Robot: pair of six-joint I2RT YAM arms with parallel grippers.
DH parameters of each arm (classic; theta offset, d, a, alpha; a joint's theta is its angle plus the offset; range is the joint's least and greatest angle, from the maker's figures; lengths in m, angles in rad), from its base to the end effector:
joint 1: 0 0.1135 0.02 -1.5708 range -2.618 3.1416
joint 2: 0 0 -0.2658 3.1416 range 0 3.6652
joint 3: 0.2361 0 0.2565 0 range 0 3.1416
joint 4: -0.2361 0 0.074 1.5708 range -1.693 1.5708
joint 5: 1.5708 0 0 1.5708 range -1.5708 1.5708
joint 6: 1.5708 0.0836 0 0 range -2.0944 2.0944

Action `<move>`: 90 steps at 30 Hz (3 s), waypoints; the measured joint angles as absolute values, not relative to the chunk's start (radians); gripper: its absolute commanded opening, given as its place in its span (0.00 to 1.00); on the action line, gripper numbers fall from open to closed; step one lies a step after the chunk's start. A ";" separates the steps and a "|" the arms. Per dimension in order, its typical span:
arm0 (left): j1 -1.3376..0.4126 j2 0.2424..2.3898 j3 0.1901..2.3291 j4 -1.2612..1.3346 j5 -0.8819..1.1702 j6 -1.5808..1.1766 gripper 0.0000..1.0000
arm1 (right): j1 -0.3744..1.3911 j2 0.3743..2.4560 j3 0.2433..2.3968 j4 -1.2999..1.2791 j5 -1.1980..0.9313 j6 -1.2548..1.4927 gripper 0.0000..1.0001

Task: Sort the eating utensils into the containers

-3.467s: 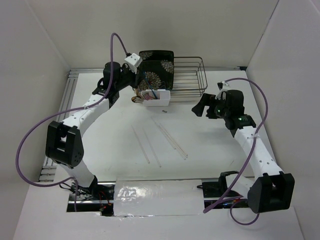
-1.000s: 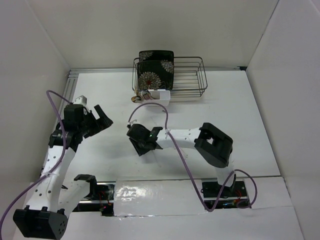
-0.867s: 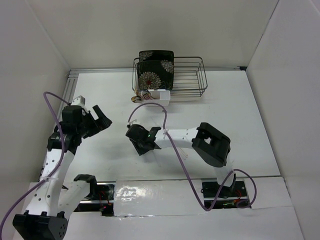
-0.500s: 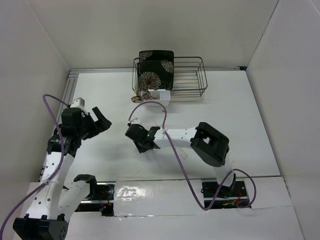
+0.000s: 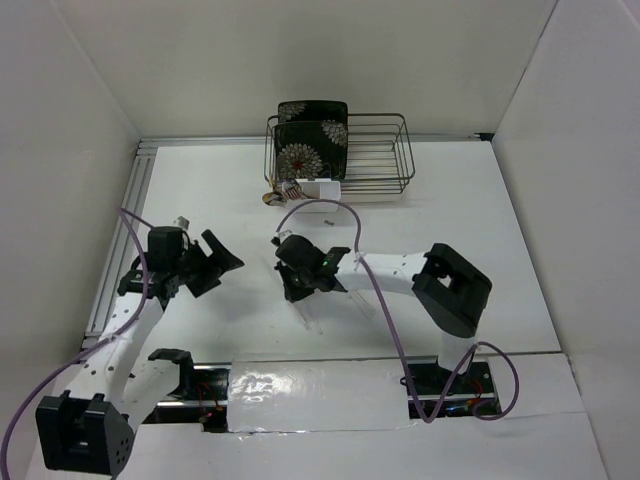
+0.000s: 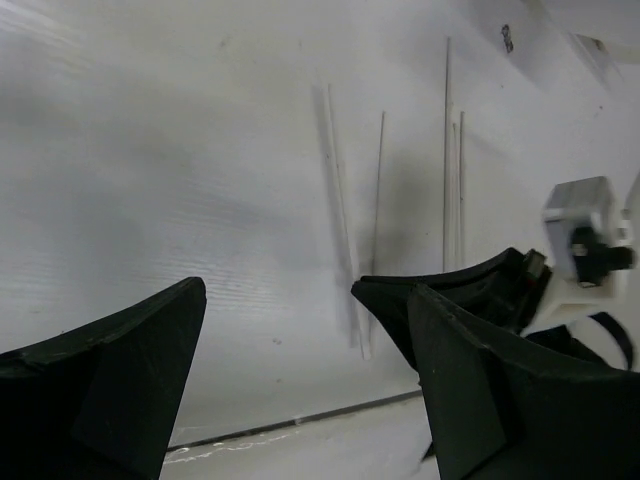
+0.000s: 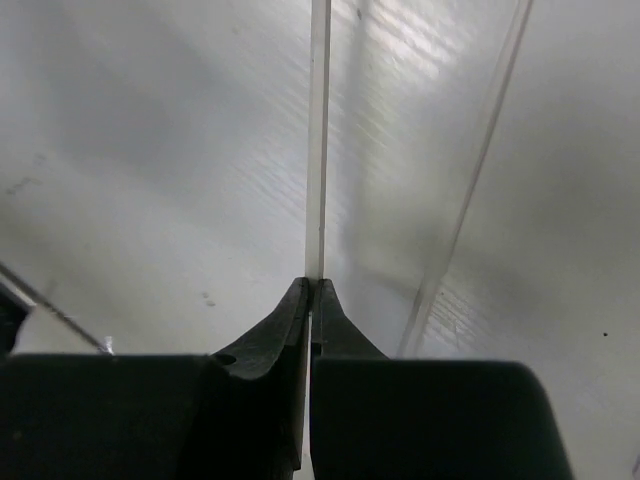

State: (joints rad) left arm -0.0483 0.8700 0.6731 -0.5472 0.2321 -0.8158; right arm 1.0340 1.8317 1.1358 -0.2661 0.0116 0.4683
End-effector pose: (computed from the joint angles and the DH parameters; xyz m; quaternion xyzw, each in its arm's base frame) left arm 0.2180 -0.0298 0.2215 -0.2974 0.8609 -0.2634 0.3179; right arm 0.2098 0.3506 0.1272 -0.2646 0.9166 0.2005 0.2228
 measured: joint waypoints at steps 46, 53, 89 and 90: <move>-0.196 1.205 1.175 -0.059 0.463 -0.667 0.00 | 0.381 1.320 1.407 -0.463 -0.247 0.446 1.00; -0.229 1.359 1.345 0.360 0.706 -0.515 0.00 | 0.167 1.225 1.323 -0.479 -0.298 0.399 1.00; -0.376 2.015 1.533 0.800 0.860 -0.263 0.00 | 0.091 1.280 1.202 -0.493 -0.375 0.324 1.00; -0.376 2.017 1.533 0.799 0.860 -0.257 0.00 | 0.091 1.280 1.202 -0.492 -0.379 0.324 1.00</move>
State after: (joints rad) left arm -0.3759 2.0167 1.5326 0.7990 0.8604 -0.2573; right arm 0.0910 1.2804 1.2018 -0.4923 -0.3786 0.3237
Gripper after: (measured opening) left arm 0.153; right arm 0.999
